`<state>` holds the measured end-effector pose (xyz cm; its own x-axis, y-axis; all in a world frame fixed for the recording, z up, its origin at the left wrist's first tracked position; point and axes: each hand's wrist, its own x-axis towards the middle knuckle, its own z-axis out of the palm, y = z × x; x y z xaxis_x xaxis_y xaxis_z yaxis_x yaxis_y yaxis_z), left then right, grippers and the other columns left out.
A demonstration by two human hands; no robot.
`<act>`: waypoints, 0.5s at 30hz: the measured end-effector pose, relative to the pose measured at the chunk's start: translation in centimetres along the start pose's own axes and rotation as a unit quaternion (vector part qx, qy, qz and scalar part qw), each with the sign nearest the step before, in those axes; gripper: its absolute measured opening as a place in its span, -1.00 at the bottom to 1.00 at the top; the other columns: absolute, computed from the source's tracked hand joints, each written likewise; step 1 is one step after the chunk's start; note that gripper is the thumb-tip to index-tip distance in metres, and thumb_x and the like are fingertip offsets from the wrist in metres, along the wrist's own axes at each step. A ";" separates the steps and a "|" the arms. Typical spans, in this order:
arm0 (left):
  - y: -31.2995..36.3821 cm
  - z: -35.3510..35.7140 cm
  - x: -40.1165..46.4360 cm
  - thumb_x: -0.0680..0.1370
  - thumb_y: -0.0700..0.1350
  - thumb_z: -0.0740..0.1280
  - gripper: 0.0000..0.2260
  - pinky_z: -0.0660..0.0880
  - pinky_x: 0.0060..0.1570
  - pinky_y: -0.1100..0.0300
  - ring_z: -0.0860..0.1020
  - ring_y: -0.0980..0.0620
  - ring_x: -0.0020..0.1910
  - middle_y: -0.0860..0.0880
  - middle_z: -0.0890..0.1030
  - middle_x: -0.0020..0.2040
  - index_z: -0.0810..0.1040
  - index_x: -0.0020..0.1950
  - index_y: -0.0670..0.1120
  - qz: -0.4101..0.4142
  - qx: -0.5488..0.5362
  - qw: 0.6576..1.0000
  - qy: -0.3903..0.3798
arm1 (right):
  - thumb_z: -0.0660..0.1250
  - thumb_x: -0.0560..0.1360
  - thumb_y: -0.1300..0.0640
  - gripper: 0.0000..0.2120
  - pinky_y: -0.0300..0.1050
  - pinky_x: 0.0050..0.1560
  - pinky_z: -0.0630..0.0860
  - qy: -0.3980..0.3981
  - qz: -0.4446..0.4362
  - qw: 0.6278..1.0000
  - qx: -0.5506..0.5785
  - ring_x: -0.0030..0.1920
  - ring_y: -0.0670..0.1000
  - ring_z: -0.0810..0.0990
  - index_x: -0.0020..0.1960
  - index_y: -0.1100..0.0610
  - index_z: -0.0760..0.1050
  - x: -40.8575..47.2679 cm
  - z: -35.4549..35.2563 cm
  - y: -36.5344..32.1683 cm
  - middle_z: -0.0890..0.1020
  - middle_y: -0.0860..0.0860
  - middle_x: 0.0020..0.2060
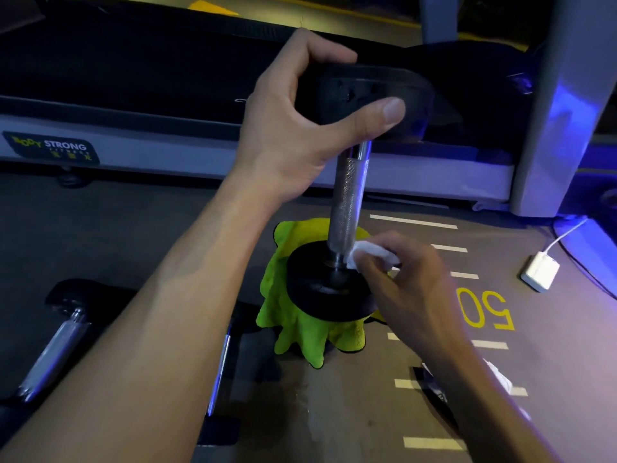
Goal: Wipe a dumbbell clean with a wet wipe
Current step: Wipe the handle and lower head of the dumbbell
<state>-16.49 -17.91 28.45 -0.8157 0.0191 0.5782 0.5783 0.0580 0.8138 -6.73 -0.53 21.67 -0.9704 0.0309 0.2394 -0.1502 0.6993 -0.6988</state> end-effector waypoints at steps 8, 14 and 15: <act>0.2 -0.2 -0.3 0.41 0.06 0.64 -0.50 0.64 0.07 0.01 0.66 -0.05 0.10 -0.07 0.66 0.10 0.55 0.19 -0.15 0.002 0.008 1.000 -0.011 | 0.29 0.43 0.21 -0.85 -0.14 -0.30 0.35 -0.073 -0.088 0.959 -0.260 -0.22 0.02 0.54 -0.29 0.03 0.50 -0.7 2.1 -5.1 0.56 -0.08 -0.35; 0.2 -0.4 -0.3 0.43 0.03 0.64 -0.47 0.61 0.12 -0.13 0.65 -0.13 0.12 -0.15 0.65 0.13 0.54 0.22 -0.23 0.002 0.013 1.000 -0.018 | 0.15 0.48 0.12 -0.68 -0.02 0.00 0.46 -0.121 -0.096 0.967 -0.201 -0.07 -0.03 0.51 -0.04 -0.07 0.68 -0.6 1.7 -4.0 0.61 -0.17 -0.26; 0.1 -0.3 -0.3 0.43 0.02 0.64 -0.47 0.61 0.12 -0.13 0.65 -0.13 0.12 -0.14 0.65 0.12 0.54 0.22 -0.23 0.001 0.012 1.000 -0.020 | 0.18 0.52 0.10 -0.68 -0.03 0.11 0.52 -0.147 -0.060 0.981 -0.108 -0.01 -0.10 0.58 0.01 -0.09 0.70 -0.3 0.5 -3.4 0.65 -0.23 -0.19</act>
<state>-16.17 -18.25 28.41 -0.8151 0.0597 0.5763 0.5793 0.0814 0.8110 -6.05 -3.28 23.68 -0.9655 -0.2464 0.0844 -0.2542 0.8208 -0.5115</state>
